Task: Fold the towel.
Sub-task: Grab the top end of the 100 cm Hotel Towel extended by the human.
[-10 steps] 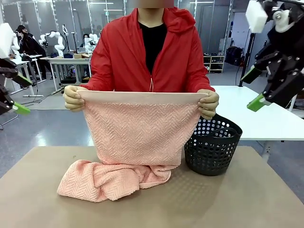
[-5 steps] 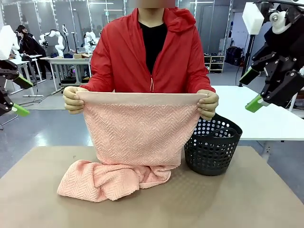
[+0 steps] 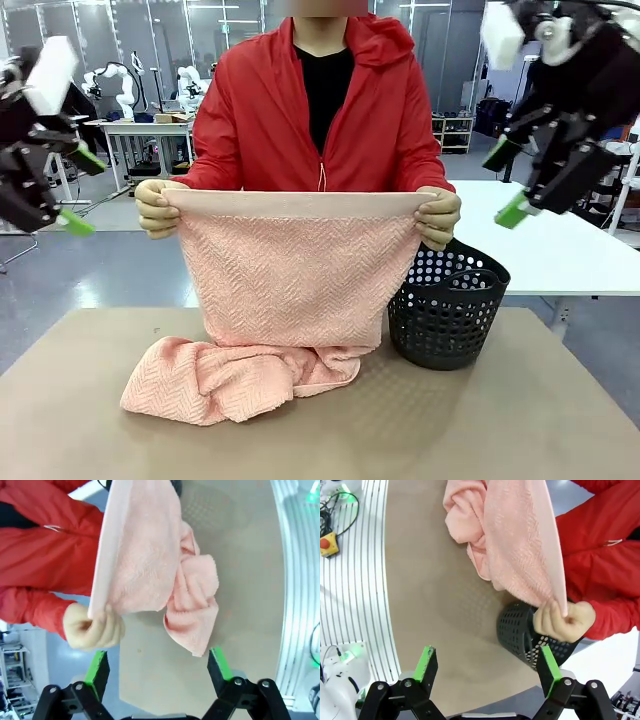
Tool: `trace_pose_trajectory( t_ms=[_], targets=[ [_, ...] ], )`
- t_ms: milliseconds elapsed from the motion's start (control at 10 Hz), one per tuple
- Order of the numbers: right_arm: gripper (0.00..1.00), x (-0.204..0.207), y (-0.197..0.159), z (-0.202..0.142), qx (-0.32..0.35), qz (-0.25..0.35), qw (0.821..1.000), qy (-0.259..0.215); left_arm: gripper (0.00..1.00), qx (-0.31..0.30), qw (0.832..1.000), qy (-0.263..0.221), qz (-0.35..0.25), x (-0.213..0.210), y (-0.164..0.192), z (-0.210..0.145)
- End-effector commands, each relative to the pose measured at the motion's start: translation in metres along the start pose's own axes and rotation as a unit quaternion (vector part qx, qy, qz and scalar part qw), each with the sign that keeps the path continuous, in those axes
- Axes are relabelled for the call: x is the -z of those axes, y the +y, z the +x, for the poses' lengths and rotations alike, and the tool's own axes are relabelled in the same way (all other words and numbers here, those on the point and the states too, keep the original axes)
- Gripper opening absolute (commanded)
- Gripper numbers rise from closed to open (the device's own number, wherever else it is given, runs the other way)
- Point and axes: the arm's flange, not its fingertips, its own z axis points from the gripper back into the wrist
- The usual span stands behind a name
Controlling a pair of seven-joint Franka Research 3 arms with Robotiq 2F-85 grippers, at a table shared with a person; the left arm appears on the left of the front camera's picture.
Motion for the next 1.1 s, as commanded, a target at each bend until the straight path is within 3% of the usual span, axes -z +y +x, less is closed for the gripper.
trace_pose_trajectory(
  t_ms=[0, 300, 600, 1000],
  targets=[
    [1.00, 0.007, -0.028, 0.034, -0.008, 0.000, 1.000, 0.026, 1.00, 0.000, 0.998, 0.056, -0.014, 0.005, 0.042, 0.033],
    [1.00, 0.029, -0.072, 0.072, -0.040, 0.000, 0.998, 0.049, 1.00, 0.037, 0.993, 0.107, -0.037, 0.035, 0.083, 0.079],
    [1.00, 0.059, -0.112, 0.088, -0.043, 0.013, 0.996, 0.083, 1.00, 0.061, 0.989, 0.109, -0.077, 0.062, 0.110, 0.093],
    [1.00, 0.107, -0.126, 0.080, -0.024, 0.061, 0.992, 0.106, 1.00, 0.041, 0.983, 0.128, -0.123, 0.117, 0.129, 0.086]
  ],
)
